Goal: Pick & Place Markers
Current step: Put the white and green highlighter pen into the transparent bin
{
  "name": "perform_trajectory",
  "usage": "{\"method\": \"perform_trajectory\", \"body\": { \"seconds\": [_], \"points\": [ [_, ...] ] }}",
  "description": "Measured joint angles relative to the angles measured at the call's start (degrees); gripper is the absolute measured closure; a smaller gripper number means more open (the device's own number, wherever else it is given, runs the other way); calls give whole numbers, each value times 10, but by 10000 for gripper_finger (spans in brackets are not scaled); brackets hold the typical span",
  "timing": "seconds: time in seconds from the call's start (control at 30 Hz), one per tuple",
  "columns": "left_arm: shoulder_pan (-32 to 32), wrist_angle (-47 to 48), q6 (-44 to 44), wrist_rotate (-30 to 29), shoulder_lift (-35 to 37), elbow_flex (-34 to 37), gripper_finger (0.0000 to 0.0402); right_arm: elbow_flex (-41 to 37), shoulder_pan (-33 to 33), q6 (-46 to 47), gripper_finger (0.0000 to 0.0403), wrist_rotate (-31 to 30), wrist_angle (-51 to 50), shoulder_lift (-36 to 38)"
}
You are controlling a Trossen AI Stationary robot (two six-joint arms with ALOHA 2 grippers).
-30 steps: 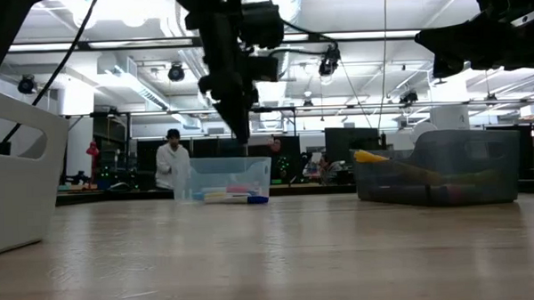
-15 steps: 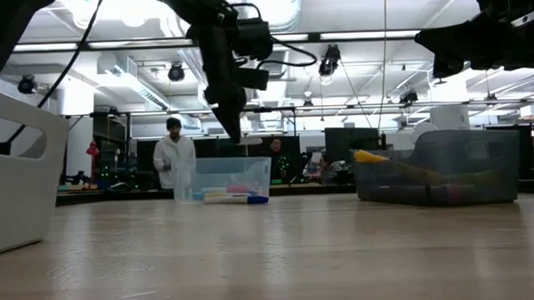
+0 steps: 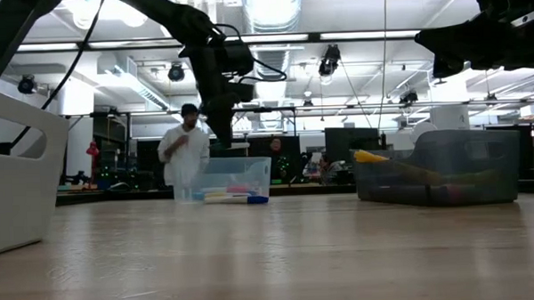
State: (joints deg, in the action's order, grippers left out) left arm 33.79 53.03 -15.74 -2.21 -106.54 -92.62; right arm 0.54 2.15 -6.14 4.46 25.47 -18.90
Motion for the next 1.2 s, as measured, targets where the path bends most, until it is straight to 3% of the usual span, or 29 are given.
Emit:
{"method": "perform_trajectory", "body": {
  "seconds": [0.27, 0.77, 0.93, 1.2],
  "points": [
    [-3, 0, 11, 4, -5, 8, 374, 0, 0, 0, 394, 0, 0, 0],
    [4, -50, 5, 32, -9, 101, 359, 0, 0, 1, 394, 0, 0, 0],
    [4, -71, 38, -16, -9, 104, 358, 0, 0, 1, 394, 0, 0, 0],
    [4, -71, 37, -18, -9, 104, 353, 0, 0, 1, 394, 0, 0, 0]
  ]
}}
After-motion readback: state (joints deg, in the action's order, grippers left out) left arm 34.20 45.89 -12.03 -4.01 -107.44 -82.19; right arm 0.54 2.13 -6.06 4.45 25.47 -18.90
